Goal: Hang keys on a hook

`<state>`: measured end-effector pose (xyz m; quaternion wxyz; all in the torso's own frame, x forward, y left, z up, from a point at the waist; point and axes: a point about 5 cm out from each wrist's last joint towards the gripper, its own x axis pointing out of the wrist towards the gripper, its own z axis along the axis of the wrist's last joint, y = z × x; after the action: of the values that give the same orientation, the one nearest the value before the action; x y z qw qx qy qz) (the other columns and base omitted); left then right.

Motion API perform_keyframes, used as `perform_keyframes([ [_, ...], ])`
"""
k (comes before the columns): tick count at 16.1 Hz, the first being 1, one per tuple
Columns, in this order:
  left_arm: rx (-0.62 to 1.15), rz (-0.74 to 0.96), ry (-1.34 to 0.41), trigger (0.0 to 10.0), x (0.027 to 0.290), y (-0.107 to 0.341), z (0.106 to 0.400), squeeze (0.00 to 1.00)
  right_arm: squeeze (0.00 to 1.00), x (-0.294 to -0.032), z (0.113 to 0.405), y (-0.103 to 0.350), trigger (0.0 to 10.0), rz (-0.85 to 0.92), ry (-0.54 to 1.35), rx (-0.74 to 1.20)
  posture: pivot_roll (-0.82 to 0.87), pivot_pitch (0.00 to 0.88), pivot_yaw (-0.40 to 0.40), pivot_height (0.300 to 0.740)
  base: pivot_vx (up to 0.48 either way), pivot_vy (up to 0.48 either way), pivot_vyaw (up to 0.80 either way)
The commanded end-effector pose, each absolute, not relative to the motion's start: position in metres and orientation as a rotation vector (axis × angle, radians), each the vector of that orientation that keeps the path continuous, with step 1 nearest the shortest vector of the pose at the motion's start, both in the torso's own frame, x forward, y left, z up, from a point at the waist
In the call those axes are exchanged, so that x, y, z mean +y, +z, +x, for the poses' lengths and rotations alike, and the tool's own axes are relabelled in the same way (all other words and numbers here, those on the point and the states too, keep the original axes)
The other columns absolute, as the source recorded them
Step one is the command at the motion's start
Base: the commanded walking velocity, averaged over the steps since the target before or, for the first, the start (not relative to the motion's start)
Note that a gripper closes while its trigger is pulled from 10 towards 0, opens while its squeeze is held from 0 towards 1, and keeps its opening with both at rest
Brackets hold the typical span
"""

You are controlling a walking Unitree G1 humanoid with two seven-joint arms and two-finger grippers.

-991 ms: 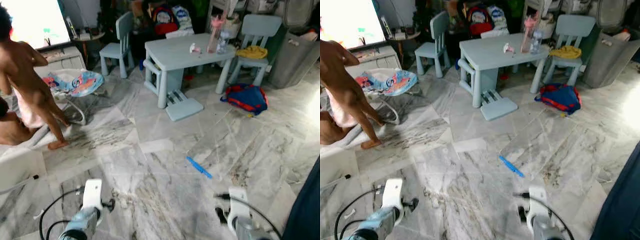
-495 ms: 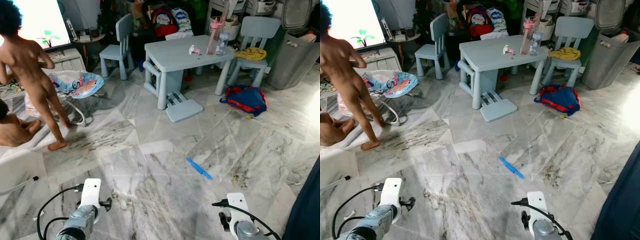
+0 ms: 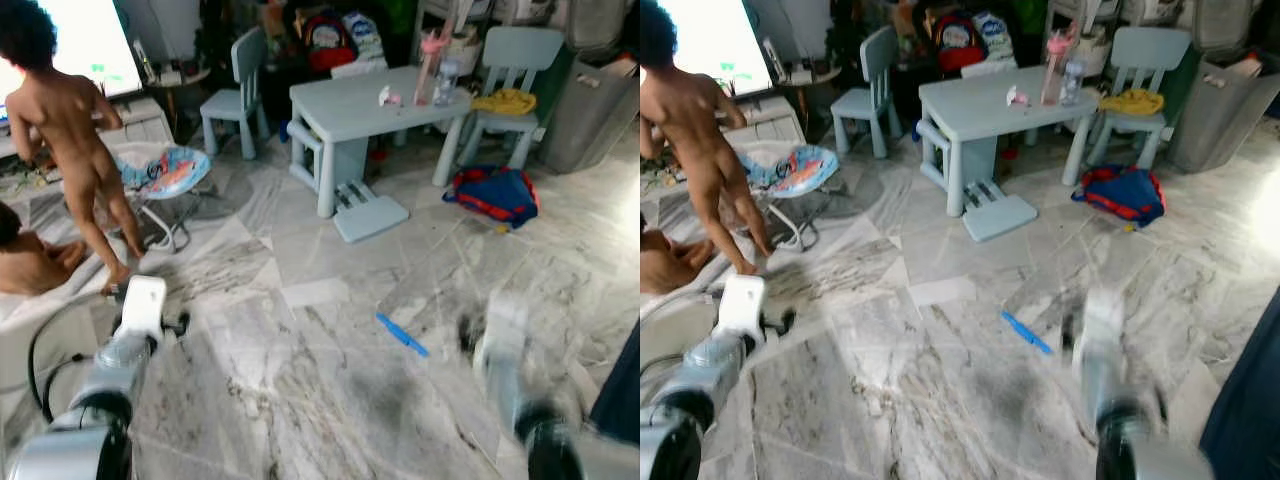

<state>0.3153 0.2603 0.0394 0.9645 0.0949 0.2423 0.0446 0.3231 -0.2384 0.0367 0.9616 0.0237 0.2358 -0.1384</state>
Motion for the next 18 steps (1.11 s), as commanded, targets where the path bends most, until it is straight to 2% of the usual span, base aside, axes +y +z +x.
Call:
perform_keyframes([
  [1,0.429,0.181,0.090,10.0,0.259,0.054,0.327,0.00,0.00,-0.237,0.328,0.042,10.0,0.089,-0.282,0.477,-0.05,0.000,0.018,0.740,0.000,0.000,0.00],
  [2,0.389,0.176,0.070,10.0,0.253,0.063,0.335,0.00,0.00,-0.235,0.336,0.053,10.0,-0.027,-0.234,0.429,-0.06,0.000,0.016,0.740,0.000,0.000,0.00],
  [4,0.283,0.286,0.043,10.0,0.247,0.078,0.344,0.00,0.00,-0.231,0.344,0.064,10.0,-0.056,-0.184,0.380,-0.06,0.000,0.014,0.740,0.000,0.000,0.00],
  [6,0.174,0.298,0.027,10.0,0.246,0.092,0.348,0.00,0.00,-0.224,0.347,0.068,10.0,-0.090,-0.103,0.337,-0.07,0.000,0.022,0.740,0.000,0.000,0.00],
  [8,0.067,0.332,-0.081,10.0,0.241,0.097,0.341,0.00,0.00,-0.228,0.341,0.071,10.0,-0.116,-0.059,0.251,-0.07,0.000,0.025,0.740,0.000,0.000,0.00],
  [11,-0.010,0.256,-0.077,10.0,0.246,0.100,0.327,0.00,0.00,-0.240,0.330,0.079,10.0,-0.132,-0.110,0.151,-0.07,0.000,0.028,0.740,0.000,0.000,0.00],
  [13,-0.054,0.256,-0.096,10.0,0.242,0.103,0.316,0.00,0.00,-0.237,0.322,0.086,10.0,-0.129,-0.106,0.108,-0.08,0.000,0.027,0.740,0.000,0.000,0.00],
  [16,-0.105,0.233,-0.043,10.0,0.234,0.111,0.297,0.00,0.00,-0.223,0.313,0.107,10.0,0.097,-0.156,0.052,-0.06,0.000,0.015,0.740,0.000,0.000,0.00],
  [18,-0.104,0.221,-0.025,10.0,0.234,0.114,0.286,0.00,0.00,-0.216,0.306,0.117,10.0,0.077,-0.131,0.028,-0.06,0.000,0.010,0.740,0.000,0.000,0.00],
])
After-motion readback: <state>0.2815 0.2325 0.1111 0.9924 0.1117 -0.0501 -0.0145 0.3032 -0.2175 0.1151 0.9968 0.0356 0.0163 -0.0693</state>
